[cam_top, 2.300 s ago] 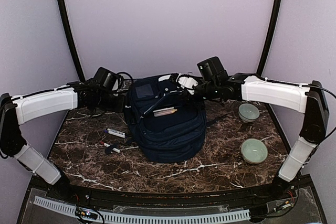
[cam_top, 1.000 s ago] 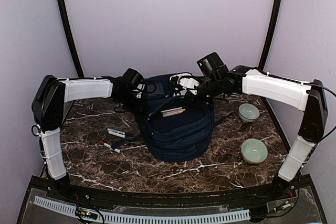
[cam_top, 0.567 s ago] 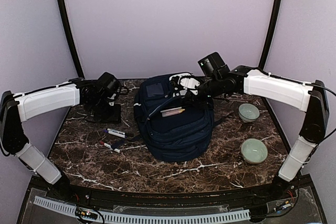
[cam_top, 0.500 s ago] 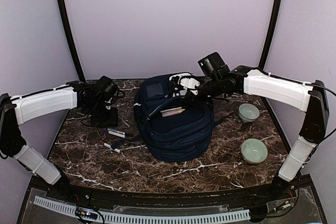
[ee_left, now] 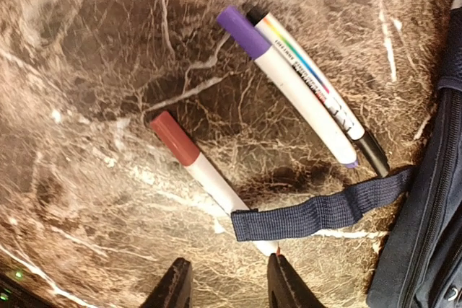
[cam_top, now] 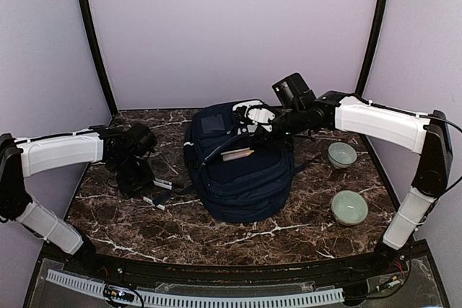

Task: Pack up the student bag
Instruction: Pick up the pen at the center of the board.

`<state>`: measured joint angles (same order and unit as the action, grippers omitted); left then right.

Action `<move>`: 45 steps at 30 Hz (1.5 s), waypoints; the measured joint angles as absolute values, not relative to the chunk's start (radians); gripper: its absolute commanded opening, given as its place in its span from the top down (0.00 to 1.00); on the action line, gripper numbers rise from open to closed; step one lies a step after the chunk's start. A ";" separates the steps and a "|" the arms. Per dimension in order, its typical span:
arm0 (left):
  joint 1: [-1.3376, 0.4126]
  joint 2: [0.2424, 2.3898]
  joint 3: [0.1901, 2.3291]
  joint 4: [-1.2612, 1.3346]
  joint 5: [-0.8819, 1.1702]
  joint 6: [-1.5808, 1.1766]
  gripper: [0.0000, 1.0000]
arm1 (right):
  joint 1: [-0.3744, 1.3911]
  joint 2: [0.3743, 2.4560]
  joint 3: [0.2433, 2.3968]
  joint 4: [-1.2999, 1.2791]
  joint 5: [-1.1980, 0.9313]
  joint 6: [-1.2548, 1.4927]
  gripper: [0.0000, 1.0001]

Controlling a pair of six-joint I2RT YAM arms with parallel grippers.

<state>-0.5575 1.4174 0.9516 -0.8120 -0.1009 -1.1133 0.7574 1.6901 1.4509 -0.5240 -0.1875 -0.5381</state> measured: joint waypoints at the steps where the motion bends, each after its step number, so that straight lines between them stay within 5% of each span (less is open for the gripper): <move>1: -0.554 1.422 0.943 -0.802 -0.089 -1.130 0.66 | 0.757 1.690 1.451 -0.524 -0.187 -0.538 1.00; 26: -0.464 1.571 0.849 -0.611 0.037 -1.261 0.72 | 0.757 1.688 1.433 -0.521 -0.205 -0.542 1.00; 38: -0.446 1.573 0.858 -0.657 0.018 -1.188 1.00 | 0.757 1.688 1.433 -0.521 -0.205 -0.542 1.00; 45: -0.411 1.570 0.888 -0.756 -0.020 -1.021 1.00 | 0.757 1.688 1.433 -0.521 -0.207 -0.542 1.00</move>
<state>-0.4114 1.5696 0.8879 -0.7555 -0.0196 -1.0210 0.7574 1.6882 1.4326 -0.5209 -0.2066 -0.5419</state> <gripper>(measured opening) 0.100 0.038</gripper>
